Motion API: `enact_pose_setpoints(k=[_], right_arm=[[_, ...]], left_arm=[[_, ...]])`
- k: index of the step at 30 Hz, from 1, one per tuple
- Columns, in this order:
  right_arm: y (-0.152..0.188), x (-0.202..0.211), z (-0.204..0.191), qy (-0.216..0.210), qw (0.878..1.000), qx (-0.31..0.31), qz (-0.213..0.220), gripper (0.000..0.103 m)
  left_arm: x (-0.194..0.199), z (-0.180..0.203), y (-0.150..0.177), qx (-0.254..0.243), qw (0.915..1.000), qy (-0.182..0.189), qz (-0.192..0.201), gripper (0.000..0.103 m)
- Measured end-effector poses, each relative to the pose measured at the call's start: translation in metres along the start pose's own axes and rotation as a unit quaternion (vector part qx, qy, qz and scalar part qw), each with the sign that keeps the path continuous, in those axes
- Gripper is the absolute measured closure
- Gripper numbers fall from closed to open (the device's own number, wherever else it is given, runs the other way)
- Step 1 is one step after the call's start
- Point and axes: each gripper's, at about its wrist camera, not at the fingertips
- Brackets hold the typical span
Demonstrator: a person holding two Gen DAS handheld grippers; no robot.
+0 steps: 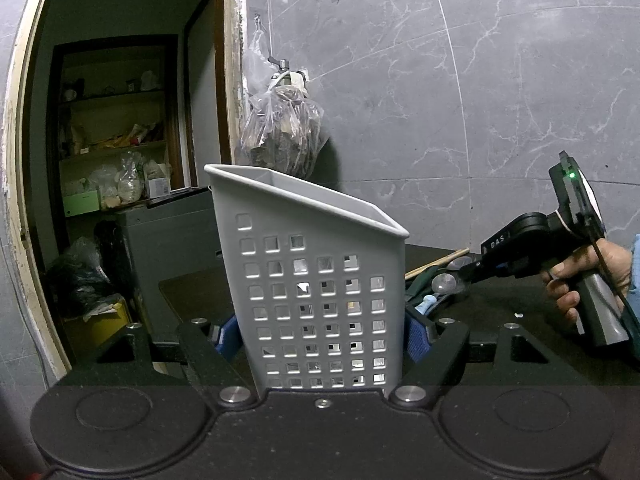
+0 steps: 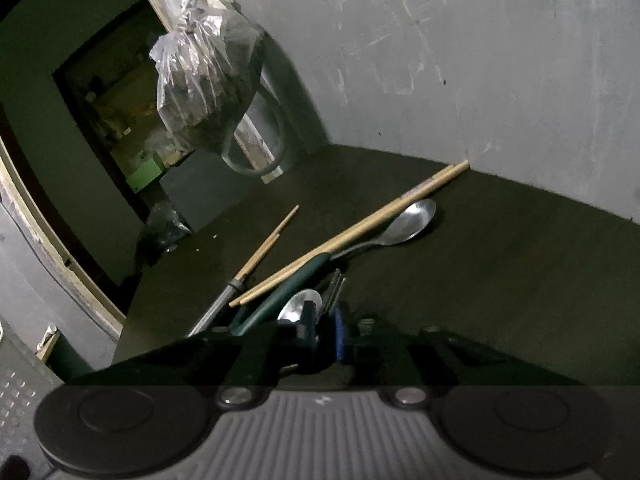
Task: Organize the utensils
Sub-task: 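Lower the right gripper onto the steel fork and close on its handle, then lift the steel fork with the right gripper and carry it above the caddy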
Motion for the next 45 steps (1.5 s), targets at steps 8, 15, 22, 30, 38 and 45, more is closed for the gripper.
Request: enact_pose_setpoints(k=[8, 15, 22, 30, 38, 45], right_arm=[[0.001, 0.021, 0.003, -0.005, 1.0, -0.009, 0.03, 0.097], [0.002, 0.05, -0.007, -0.009, 0.997, 0.018, 0.073, 0.099], [0.005, 0.076, -0.036, 0.014, 0.986, 0.106, 0.124, 0.099], [0.011, 0.104, -0.074, 0.019, 0.966, 0.188, 0.176, 0.102], [0.019, 0.12, -0.103, 0.023, 0.943, 0.244, 0.224, 0.102], [0.015, 0.143, -0.126, 0.004, 0.919, 0.278, 0.281, 0.102]], left_arm=[[0.001, 0.001, -0.001, 0.0, 1.0, -0.001, 0.0, 0.025], [0.001, 0.0, 0.0, -0.001, 1.0, -0.001, 0.0, 0.025], [0.001, 0.0, 0.0, 0.001, 1.0, 0.0, 0.0, 0.025], [0.001, 0.0, 0.0, 0.001, 1.0, 0.002, 0.001, 0.025], [0.002, -0.002, 0.0, -0.003, 1.0, 0.009, 0.001, 0.025], [0.003, -0.003, 0.0, -0.004, 0.9999, 0.012, 0.002, 0.025]])
Point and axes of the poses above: each gripper's, at about its wrist camera, not at the fingertips, and x roughly against the way its jaws point, z to its right, y to its underside, and after that the axes turned 2 degrees about -x, right-handed
